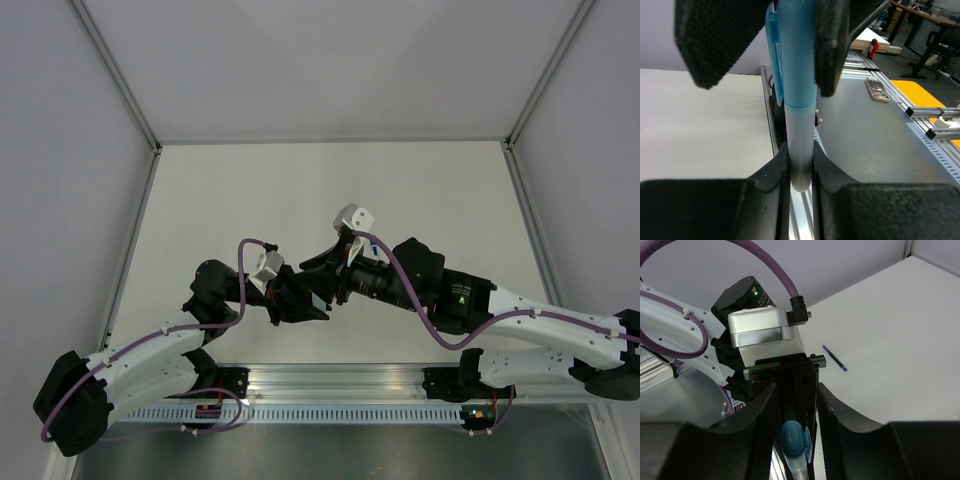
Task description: Insert the pens into the pen caps
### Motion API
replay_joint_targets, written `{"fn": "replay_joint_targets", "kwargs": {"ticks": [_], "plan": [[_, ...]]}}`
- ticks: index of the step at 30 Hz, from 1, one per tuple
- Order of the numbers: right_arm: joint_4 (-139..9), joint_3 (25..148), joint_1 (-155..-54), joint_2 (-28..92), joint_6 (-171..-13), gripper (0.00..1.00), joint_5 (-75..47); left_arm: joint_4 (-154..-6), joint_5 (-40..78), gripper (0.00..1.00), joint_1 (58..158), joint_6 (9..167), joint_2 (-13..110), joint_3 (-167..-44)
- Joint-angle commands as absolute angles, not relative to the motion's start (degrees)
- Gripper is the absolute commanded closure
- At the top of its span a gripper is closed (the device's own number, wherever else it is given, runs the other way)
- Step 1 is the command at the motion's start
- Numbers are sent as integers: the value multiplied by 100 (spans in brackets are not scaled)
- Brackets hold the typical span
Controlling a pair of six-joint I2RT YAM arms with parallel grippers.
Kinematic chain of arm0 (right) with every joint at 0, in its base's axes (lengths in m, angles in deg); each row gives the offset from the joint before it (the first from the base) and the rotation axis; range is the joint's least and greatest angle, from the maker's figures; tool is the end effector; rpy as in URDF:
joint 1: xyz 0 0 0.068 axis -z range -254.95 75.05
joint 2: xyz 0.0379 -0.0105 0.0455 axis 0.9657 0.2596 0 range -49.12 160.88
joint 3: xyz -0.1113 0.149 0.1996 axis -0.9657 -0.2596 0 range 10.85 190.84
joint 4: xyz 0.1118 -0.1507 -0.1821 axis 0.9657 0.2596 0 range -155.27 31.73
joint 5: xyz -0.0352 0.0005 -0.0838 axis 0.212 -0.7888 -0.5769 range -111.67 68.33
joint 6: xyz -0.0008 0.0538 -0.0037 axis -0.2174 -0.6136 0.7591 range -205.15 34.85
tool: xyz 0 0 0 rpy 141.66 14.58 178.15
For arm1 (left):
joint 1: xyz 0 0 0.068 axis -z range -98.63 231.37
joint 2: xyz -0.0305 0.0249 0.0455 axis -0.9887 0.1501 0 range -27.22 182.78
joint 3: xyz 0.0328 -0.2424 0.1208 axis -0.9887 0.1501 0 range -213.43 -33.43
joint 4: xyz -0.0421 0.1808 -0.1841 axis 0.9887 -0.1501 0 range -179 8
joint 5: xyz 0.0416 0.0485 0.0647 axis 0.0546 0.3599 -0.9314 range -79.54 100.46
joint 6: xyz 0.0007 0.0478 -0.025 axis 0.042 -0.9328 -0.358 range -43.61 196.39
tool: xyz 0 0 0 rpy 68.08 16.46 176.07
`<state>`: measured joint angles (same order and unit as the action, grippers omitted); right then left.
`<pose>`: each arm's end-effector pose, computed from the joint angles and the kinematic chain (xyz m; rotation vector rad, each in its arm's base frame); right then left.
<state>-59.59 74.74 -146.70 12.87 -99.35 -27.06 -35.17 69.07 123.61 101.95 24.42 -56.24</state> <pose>0.0808 0.2346 0.4075 -0.7731 1.5675 1.0542 0.1187 -0.1488 0.2836 1.1656 1.1246 -1.5812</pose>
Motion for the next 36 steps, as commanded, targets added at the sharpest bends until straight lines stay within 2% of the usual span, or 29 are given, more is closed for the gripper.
{"fn": "replay_joint_targets", "kwargs": {"ticks": [1, 3, 4, 7, 14, 23, 28, 36], "plan": [[-6324, 7475, -14650, 1275, -10053, 65, -2519, -3235, 7022, 98, 12382, 10126, 2367, -5637], [-6421, 7194, -14650, 1205, -10123, 75, -2510, -3112, 7057, 98, 12382, 10231, 2358, -5593], [-6473, 6923, -14650, 1170, -10176, 85, -2475, -2885, 7075, 98, 12382, 10292, 2358, -5576], [-6667, 6588, -14650, 1091, -10395, 100, -2387, -2541, 7005, 98, 12390, 10556, 2297, -5426], [-6580, 5954, -14650, 923, -10729, 100, -2238, -2039, 6295, 98, 12373, 11005, 2156, -5276], [-6895, 5602, -14641, 1450, -11152, 100, -1763, -2724, 5512, 98, 12356, 10734, 1981, -5592], [-7045, 5260, -14650, 1363, -11231, 100, -1719, -3426, 5537, 98, 12198, 10469, 1787, -5812], [-7089, 5066, -14650, 1328, -11327, 100, -1394, -3349, 5783, 98, 11574, 10785, 1628, -5751]]}}
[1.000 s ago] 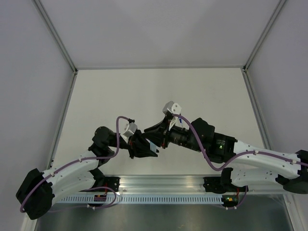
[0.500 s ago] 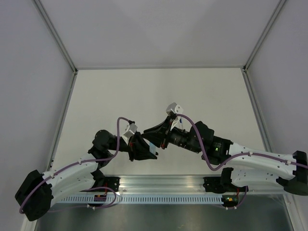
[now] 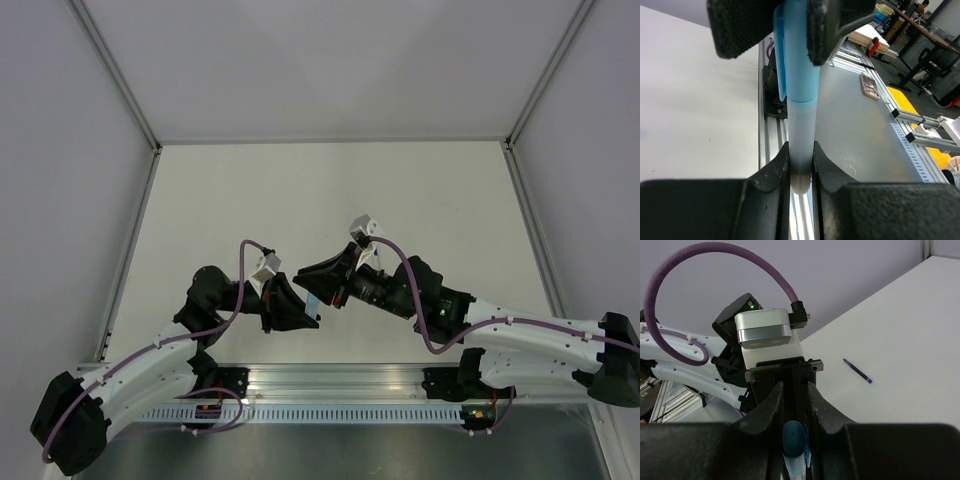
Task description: Insert the pens into the pen caps
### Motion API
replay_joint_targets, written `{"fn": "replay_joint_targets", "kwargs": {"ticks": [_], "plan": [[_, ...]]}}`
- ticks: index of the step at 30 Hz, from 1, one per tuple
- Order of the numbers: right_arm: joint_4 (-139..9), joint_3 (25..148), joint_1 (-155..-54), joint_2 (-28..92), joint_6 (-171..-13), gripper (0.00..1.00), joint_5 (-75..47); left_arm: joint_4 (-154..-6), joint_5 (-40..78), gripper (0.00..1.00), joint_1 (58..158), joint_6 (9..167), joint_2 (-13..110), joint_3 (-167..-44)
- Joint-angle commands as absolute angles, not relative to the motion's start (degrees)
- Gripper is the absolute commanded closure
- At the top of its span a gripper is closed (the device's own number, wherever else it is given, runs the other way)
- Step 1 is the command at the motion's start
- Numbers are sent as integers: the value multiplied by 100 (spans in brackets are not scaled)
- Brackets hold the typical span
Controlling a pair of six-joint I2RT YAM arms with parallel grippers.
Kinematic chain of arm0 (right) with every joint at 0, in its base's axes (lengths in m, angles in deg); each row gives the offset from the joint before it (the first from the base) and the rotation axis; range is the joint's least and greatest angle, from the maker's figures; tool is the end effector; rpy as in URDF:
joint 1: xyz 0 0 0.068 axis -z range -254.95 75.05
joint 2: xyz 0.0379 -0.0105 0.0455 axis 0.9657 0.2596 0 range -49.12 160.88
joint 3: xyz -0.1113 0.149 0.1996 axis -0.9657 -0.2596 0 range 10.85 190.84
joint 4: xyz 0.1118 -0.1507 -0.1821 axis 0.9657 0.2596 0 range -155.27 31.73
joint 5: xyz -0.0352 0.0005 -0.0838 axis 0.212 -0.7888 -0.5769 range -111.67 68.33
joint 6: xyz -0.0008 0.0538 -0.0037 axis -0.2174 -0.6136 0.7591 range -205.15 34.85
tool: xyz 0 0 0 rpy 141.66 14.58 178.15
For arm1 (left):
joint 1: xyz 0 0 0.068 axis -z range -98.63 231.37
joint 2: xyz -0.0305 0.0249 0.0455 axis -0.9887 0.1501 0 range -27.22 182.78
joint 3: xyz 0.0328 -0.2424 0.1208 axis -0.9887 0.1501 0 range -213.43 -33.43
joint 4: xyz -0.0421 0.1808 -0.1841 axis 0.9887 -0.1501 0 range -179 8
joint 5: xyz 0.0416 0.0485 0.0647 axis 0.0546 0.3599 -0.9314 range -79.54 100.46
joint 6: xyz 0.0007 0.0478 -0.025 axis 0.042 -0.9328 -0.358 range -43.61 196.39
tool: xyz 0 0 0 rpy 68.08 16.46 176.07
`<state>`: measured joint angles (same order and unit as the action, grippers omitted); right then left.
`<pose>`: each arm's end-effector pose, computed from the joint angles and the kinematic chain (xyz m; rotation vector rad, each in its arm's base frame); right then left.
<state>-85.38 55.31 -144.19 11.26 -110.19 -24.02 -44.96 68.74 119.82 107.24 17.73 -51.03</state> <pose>0.0902 0.2341 0.3415 -0.5834 1.5331 1.2706 0.1142 -0.1294 0.2565 1.0482 1.3782 -1.6361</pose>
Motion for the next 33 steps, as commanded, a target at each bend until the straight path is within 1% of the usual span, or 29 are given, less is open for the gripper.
{"fn": "replay_joint_targets", "kwargs": {"ticks": [1, 14, 18, 22, 24, 26, 27, 28, 30, 32, 33], "plan": [[-7124, 5040, -14650, 1371, -11328, 100, -1368, -3314, 5748, 98, 11547, 10890, 1672, -5742], [-8179, 4319, -14667, 1662, -11732, 100, -1069, -2488, 5880, 98, 11108, 11602, 2454, -5892], [-8170, 4258, -14711, 1653, -11732, 100, -1068, -2311, 5897, 98, 11019, 11752, 2595, -5918], [-8039, 4327, -14720, 1531, -11662, 100, -1156, -2495, 5950, 98, 11019, 11735, 2639, -6058], [-7802, 4642, -14720, 1425, -11574, 100, -1576, -2864, 6055, 98, 11019, 11656, 2674, -6129], [-7197, 5011, -14711, 1267, -11478, 100, -2050, -3066, 6248, 98, 11019, 11542, 2683, -6129], [-7021, 5387, -14676, 1231, -11381, 97, -2523, -3119, 6327, 98, 11019, 11506, 2675, -6112], [-6758, 5565, -14641, 1170, -11319, 88, -2728, -3189, 6485, 98, 11028, 11419, 2648, -6085], [-6606, 5986, -14545, 1100, -11196, 61, -3376, -3470, 6548, 98, 11037, 11296, 2578, -6050], [-6544, 6216, -14439, 1038, -11047, 53, -3573, -3550, 6522, 98, 11072, 11181, 2455, -5954], [-6544, 6417, -14352, 1029, -10977, 47, -3669, -3629, 6478, 98, 11098, 11137, 2420, -5918]]}}
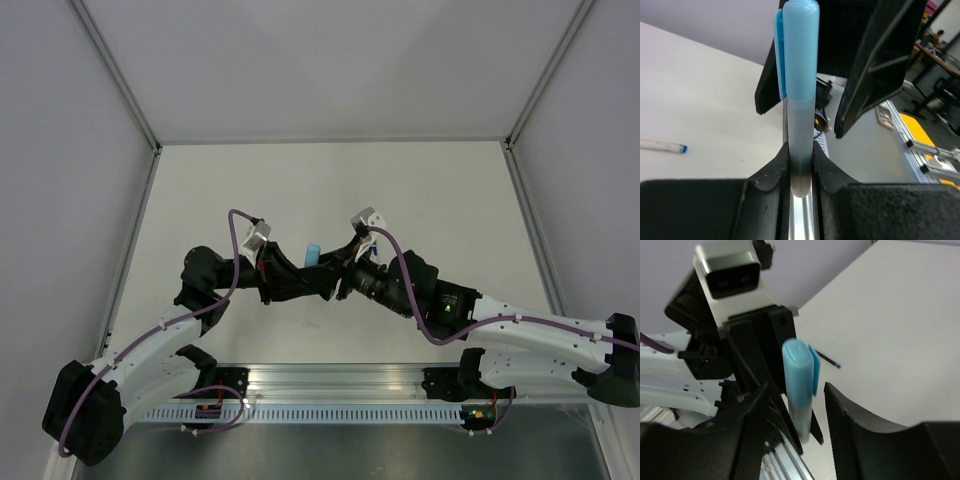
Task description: Insert the pens into the pen caps
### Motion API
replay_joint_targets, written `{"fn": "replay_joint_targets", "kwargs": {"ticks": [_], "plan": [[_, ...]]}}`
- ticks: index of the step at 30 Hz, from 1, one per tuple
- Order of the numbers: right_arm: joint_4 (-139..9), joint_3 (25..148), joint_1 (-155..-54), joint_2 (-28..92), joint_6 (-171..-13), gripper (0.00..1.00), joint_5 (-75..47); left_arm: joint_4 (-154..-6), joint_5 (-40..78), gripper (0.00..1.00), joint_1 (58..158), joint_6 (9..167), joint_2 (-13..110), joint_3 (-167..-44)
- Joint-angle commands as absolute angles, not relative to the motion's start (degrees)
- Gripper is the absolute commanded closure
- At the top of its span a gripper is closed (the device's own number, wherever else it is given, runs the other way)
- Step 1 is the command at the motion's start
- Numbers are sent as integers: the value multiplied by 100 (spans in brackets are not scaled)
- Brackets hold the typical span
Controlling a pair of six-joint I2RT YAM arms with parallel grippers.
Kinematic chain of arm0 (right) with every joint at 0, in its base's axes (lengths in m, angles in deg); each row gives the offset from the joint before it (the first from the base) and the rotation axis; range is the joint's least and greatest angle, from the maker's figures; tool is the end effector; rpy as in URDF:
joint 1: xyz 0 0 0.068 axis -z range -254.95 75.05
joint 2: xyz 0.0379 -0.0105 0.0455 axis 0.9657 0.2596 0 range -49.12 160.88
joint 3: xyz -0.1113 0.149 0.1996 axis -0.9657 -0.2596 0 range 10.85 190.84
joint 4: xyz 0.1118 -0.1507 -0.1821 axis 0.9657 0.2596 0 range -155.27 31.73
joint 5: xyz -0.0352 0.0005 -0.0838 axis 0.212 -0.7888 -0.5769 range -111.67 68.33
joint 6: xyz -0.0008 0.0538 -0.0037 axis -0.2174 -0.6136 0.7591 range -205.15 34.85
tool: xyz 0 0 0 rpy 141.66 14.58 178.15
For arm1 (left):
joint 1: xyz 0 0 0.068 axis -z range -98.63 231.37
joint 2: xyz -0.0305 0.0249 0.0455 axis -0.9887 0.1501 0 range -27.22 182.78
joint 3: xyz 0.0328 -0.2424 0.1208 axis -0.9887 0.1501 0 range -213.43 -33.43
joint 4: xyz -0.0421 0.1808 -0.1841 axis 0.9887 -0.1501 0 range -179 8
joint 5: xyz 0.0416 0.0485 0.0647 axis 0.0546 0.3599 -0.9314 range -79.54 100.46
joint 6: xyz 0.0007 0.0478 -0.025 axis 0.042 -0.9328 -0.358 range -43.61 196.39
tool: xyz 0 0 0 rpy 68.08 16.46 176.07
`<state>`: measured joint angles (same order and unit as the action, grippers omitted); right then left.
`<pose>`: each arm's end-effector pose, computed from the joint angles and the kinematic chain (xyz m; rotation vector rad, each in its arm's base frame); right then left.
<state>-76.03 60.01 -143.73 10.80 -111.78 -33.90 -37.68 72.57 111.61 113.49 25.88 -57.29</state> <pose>0.0969 0.2289 0.3552 -0.4359 1.6315 1.1211 0.1502 -0.1240 0.2810 0.9587 1.3829 -1.6204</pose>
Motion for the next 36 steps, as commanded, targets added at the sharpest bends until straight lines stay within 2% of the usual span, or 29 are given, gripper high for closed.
{"fn": "replay_joint_targets", "kwargs": {"ticks": [1, 5, 10, 11, 12, 13, 15, 16, 17, 18, 19, 21, 22, 24, 27, 32, 36], "plan": [[-6544, 6489, -14325, 1029, -10915, 45, -3731, -3664, 6460, 98, 11125, 11111, 2402, -5875], [-6430, 6622, -14272, 1055, -10861, 42, -3793, -3604, 6512, 98, 11292, 11058, 2472, -5787], [-6709, 6429, -14254, 1195, -10871, 48, -3837, -3112, 6618, 98, 11318, 11224, 2657, -5637], [-6789, 6385, -14254, 1213, -10879, 50, -3811, -3102, 6627, 98, 11318, 11242, 2666, -5646], [-6860, 6315, -14246, 1248, -10871, 61, -3802, -3102, 6636, 98, 11318, 11260, 2666, -5646], [-7000, 6279, -14237, 1257, -10879, 67, -3793, -3094, 6644, 97, 11318, 11269, 2657, -5628], [-7132, 6191, -14211, 1284, -10879, 85, -3741, -3102, 6601, 87, 11318, 11260, 2622, -5602], [-7229, 6182, -14202, 1284, -10862, 91, -3732, -3128, 6496, 72, 11310, 11251, 2596, -5567], [-7221, 6182, -14184, 1275, -10862, 98, -3749, -3320, 6417, 65, 11318, 11225, 2578, -5558], [-7177, 6208, -14114, 1292, -10879, 100, -3749, -3418, 6303, 57, 11318, 11129, 2569, -5566], [-7142, 6235, -14035, 1301, -10932, 100, -3706, -3506, 6215, 42, 11318, 11093, 2586, -5575], [-6680, 6463, -13833, 1371, -10932, 100, -3966, -3639, 5926, 26, 11318, 11119, 2630, -5532], [-6545, 6533, -13754, 1398, -11010, 100, -4082, -3604, 5863, 14, 11318, 11171, 2700, -5505], [-6107, 6612, -13412, 1442, -11072, 100, -4162, -3621, 5757, 3, 11310, 11286, 2788, -5522], [-5676, 6508, -13007, 1590, -11301, 100, -4487, -4197, 5521, 0, 11318, 11304, 2938, -5715], [-5051, 6525, -12357, 2363, -11661, 100, -4181, -5342, 4713, 0, 11301, 11199, 3105, -6076], [-5006, 6516, -12066, 3101, -11793, 92, -3891, -6142, 3660, 0, 11222, 10656, 2650, -6076]]}}
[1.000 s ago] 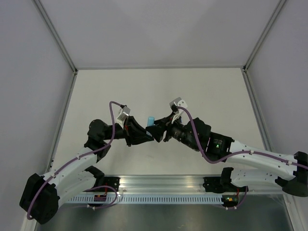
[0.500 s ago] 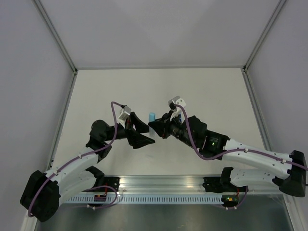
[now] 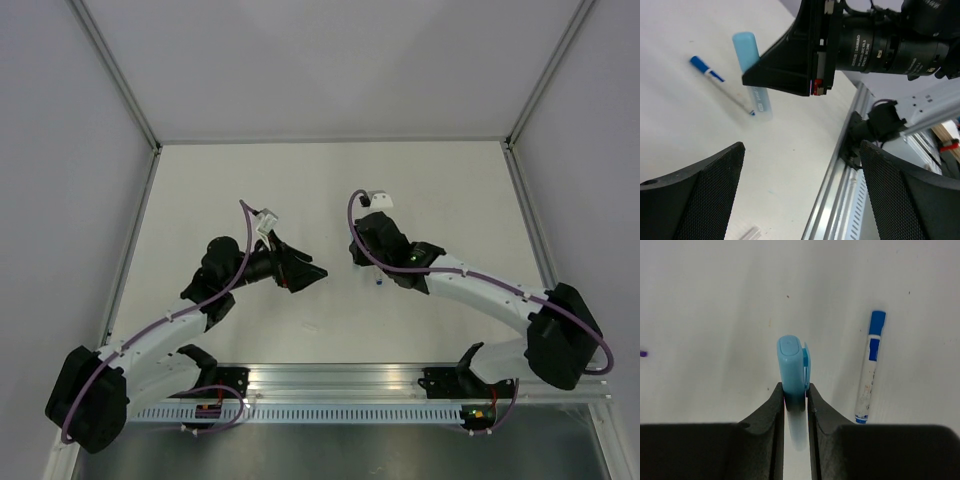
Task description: Insert the pens into the pen caps
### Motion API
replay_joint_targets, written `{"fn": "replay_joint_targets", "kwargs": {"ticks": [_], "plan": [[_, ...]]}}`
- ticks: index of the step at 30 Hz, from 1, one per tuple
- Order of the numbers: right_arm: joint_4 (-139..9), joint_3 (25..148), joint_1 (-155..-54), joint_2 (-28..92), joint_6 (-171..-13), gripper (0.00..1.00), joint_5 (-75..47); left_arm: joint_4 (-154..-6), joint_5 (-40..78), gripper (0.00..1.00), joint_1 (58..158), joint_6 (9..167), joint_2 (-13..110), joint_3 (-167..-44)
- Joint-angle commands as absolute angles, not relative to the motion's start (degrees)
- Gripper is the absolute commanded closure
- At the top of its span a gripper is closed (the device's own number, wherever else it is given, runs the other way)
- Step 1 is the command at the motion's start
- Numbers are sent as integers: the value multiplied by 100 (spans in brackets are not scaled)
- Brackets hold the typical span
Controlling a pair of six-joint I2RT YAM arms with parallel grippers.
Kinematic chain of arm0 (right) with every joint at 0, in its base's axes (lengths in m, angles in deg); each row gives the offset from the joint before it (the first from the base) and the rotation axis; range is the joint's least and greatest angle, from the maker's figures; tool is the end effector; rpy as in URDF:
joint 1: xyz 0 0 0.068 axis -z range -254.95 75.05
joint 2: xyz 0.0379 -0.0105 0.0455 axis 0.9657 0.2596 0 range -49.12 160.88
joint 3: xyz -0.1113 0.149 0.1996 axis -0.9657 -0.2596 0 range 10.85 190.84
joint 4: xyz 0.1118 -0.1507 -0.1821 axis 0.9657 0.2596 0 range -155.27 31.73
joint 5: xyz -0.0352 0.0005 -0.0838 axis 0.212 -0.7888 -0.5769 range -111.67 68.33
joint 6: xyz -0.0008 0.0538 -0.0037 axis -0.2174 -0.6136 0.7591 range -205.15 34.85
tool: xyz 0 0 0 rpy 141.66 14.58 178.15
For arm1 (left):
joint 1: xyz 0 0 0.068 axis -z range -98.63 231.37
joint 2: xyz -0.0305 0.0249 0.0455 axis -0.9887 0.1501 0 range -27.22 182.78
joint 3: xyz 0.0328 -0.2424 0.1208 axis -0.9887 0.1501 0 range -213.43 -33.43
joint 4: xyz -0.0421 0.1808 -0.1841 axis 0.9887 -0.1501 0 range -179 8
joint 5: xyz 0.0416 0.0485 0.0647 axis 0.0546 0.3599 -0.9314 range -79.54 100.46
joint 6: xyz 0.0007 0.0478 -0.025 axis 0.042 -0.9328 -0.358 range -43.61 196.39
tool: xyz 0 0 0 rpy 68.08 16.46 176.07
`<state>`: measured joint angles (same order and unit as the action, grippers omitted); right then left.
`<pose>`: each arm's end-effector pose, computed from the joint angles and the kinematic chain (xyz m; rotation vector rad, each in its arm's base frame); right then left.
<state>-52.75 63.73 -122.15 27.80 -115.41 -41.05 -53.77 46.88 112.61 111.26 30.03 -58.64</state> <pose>0.2090 0.2084 0.2615 -0.1361 2.1908 0.3975 0.1765 -0.1318 0.2497 0.4799 1.7551 -1.3670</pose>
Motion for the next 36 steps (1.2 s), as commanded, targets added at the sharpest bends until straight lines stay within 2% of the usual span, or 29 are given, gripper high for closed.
{"fn": "replay_joint_targets", "kwargs": {"ticks": [1, 9, 13, 18, 20, 22, 28, 33, 36], "plan": [[-4980, 6560, -11996, 3234, -11828, 92, -3768, -6352, 3517, 0, 11196, 10575, 2544, -6059], [-4962, 7095, -11723, 4542, -12092, 93, -3381, -7312, 1805, 0, 11186, 10338, 1822, -5997], [-5015, 7228, -11644, 4966, -12258, 92, -3354, -7391, 1459, 0, 11186, 10337, 1471, -5883], [-4918, 7351, -11565, 5335, -12365, 84, -3547, -7576, 1230, 0, 11186, 10416, 1479, -5918], [-4918, 7377, -11521, 5397, -12382, 77, -3538, -7585, 1213, 0, 11186, 10512, 1514, -5944], [-4839, 7439, -11503, 5397, -12347, 70, -3529, -7881, 994, 0, 11178, 10688, 1628, -6093], [-4532, 7588, -11407, 4862, -11979, 62, -3565, -9332, -43, 0, 11160, 11443, 2050, -6999], [-4058, 7940, -11319, 4361, -11609, 61, -3372, -10194, -675, 0, 11020, 12620, 2042, -7385], [-4276, 7616, -11319, 3825, -11433, 61, -3012, -11107, -1159, 5, 10924, 13614, 2120, -7789]]}}
